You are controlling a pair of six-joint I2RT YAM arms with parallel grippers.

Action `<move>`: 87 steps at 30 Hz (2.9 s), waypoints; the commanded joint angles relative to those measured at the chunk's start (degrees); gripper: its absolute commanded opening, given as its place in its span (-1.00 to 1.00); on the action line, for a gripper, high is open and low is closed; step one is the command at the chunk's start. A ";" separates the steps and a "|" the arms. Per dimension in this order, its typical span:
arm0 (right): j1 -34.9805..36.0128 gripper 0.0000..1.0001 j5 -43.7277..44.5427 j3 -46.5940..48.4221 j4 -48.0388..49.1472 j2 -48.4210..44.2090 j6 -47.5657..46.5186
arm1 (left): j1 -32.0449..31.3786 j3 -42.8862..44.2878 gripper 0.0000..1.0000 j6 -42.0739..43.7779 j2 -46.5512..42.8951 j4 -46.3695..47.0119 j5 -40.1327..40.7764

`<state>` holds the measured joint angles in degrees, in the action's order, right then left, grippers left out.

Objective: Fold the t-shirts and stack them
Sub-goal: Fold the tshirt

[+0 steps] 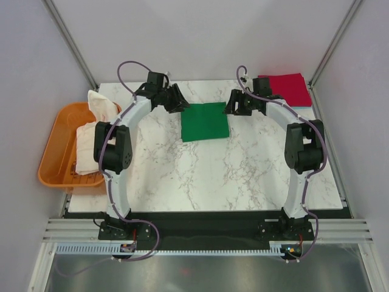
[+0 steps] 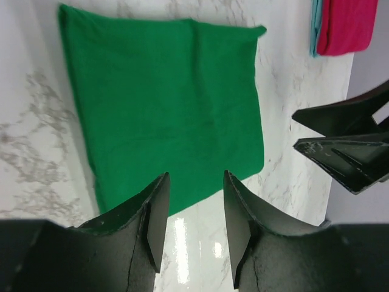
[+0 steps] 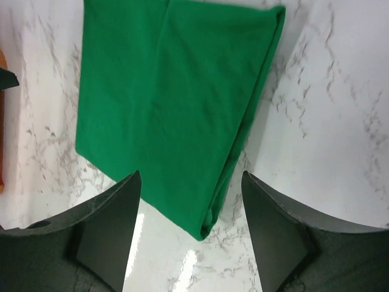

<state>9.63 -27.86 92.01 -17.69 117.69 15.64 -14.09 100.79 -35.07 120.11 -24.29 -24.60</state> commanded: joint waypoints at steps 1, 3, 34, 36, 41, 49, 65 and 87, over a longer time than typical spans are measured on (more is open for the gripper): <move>0.04 0.51 -4.84 -2.62 -3.04 0.08 -5.87 | -3.13 -3.84 -0.05 3.08 -0.76 0.65 -1.51; 0.13 0.51 -4.40 -2.88 -3.57 1.05 -8.34 | -4.63 -5.42 -0.06 3.25 -0.15 1.09 -1.24; 0.39 -1.00 -7.74 -33.81 13.30 -8.60 -3.16 | -9.91 -34.43 -0.08 -9.93 -11.91 3.38 11.69; 0.48 -0.86 -7.21 -35.66 12.69 -10.37 -3.16 | -9.91 -36.27 -0.07 -10.63 -15.85 3.29 10.37; 0.39 0.08 -5.55 -35.85 9.52 -14.77 -2.98 | -9.21 -32.25 -0.04 -9.06 -20.18 3.29 7.47; -1.10 0.32 -3.43 -24.34 6.53 -8.20 -3.86 | -8.59 -14.32 -0.06 -2.55 -6.77 3.46 2.46; -3.12 -0.65 -1.07 -6.57 8.99 8.69 -3.43 | -4.11 3.36 -0.07 -1.84 12.42 3.46 5.00; -4.01 0.58 -7.04 -6.58 10.66 6.06 2.11 | -3.92 -12.53 -0.01 -3.25 -9.61 3.46 -5.47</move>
<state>5.52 -34.50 84.49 -5.32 124.57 17.58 -16.05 93.58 -38.28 118.78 -20.91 -28.91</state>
